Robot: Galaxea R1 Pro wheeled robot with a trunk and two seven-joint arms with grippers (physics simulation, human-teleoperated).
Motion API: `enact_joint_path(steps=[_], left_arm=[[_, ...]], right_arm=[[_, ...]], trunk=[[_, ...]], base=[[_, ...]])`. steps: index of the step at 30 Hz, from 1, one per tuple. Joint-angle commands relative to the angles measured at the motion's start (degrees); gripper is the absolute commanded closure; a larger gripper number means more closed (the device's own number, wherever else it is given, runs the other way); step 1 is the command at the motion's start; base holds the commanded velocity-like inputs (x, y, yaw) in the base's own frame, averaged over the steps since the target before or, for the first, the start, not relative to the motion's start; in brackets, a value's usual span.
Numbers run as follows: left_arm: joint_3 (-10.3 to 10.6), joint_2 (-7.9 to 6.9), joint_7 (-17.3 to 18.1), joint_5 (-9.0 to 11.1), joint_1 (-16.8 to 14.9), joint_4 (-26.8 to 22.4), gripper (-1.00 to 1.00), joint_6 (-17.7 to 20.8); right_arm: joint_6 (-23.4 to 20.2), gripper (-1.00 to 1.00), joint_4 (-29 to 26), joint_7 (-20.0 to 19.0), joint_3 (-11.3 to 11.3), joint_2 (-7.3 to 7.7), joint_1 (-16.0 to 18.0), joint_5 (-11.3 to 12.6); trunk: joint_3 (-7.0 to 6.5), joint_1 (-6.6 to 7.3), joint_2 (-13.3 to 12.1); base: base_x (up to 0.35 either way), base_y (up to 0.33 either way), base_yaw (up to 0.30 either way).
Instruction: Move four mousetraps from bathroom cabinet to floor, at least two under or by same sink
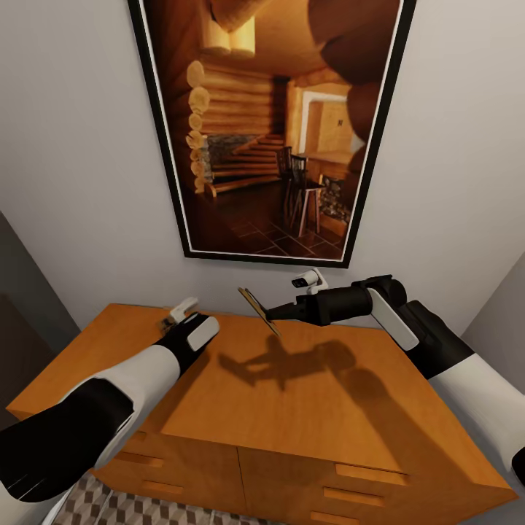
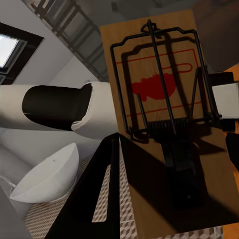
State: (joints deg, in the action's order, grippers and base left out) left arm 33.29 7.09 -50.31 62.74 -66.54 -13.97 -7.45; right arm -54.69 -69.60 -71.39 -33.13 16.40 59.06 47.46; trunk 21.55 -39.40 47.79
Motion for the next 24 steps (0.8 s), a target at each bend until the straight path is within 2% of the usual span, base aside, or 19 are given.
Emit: enact_joint_path(steps=[1,5,11,17,24], left_arm=[[0.0,0.04,-0.4,-0.2,0.0,-1.3,1.00,0.2],[0.0,0.09,-4.0,-0.2,0.0,-6.6,1.00,0.5],[0.1,-0.04,-9.4,-0.2,0.2,-11.7,1.00,0.7],[0.2,-0.05,-10.4,-0.2,0.5,-12.5,1.00,0.8],[0.2,-0.12,-10.5,-0.2,0.5,-12.4,1.00,0.7]], right_arm=[[-0.2,1.00,0.0,0.0,0.0,-0.02,0.0,0.1],[-0.2,1.00,0.0,0.0,0.0,-0.05,0.0,0.1],[-0.2,1.00,0.0,0.0,0.0,-0.06,0.0,0.1],[-0.2,1.00,0.0,0.0,0.0,-0.06,0.0,0.1],[-0.2,1.00,0.0,0.0,0.0,-0.06,0.0,0.1]], trunk=[[0.00,0.00,0.0],[0.00,0.00,0.0],[0.00,0.00,0.0],[0.00,0.00,0.0],[0.00,0.00,0.0]], base=[[0.000,0.000,0.000],[0.000,0.000,0.000],[0.000,0.000,0.000],[-0.013,0.001,0.000],[-0.225,0.085,0.000]])
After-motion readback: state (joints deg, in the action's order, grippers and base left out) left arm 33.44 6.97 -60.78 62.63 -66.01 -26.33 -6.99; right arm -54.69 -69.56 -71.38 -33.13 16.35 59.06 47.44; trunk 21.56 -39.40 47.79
